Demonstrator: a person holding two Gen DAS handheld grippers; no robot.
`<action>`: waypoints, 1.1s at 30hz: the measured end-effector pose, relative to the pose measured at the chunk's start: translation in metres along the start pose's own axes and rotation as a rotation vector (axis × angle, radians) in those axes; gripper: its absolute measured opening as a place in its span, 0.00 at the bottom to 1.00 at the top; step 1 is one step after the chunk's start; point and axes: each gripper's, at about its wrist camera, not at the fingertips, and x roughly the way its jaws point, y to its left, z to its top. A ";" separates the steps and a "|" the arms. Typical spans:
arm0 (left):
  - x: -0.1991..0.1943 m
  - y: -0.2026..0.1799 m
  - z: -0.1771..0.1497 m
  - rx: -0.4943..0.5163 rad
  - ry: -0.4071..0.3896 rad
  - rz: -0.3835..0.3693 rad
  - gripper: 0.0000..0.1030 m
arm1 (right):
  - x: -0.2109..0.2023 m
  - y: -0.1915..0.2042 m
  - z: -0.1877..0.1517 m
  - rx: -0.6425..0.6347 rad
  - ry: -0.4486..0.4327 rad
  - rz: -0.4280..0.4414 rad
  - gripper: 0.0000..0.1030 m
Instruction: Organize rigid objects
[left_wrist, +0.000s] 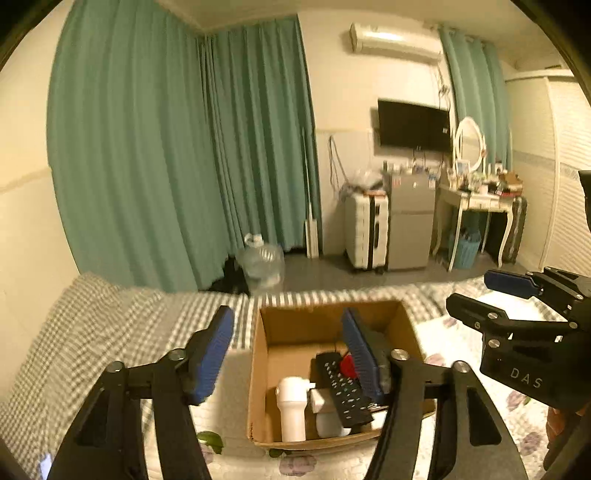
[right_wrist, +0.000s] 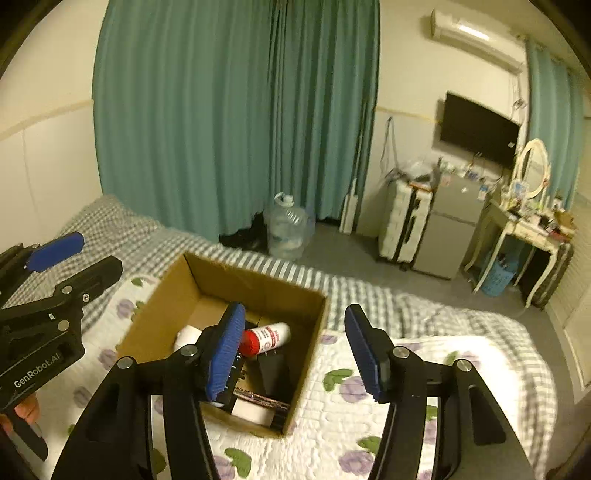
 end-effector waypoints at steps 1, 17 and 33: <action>-0.009 -0.001 0.004 -0.001 -0.017 0.000 0.65 | -0.008 0.000 0.003 0.002 -0.009 -0.001 0.55; -0.130 -0.002 0.019 0.009 -0.175 0.028 0.74 | -0.147 0.008 -0.004 0.020 -0.168 -0.100 1.00; -0.079 0.006 -0.066 -0.058 -0.204 0.068 0.75 | -0.083 0.007 -0.078 0.097 -0.213 -0.102 1.00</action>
